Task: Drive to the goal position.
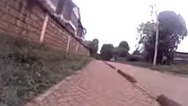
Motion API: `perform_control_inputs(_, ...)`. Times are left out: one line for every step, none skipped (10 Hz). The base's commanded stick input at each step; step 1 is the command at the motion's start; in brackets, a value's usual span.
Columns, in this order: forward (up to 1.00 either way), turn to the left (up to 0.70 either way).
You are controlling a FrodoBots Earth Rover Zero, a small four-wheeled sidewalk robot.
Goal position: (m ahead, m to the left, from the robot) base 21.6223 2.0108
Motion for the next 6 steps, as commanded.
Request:
perform_control_inputs(0.7,0.0)
perform_control_inputs(0.7,0.0)
perform_control_inputs(0.7,0.0)
perform_control_inputs(0.7,0.0)
perform_control_inputs(0.7,0.03)
perform_control_inputs(0.7,0.01)
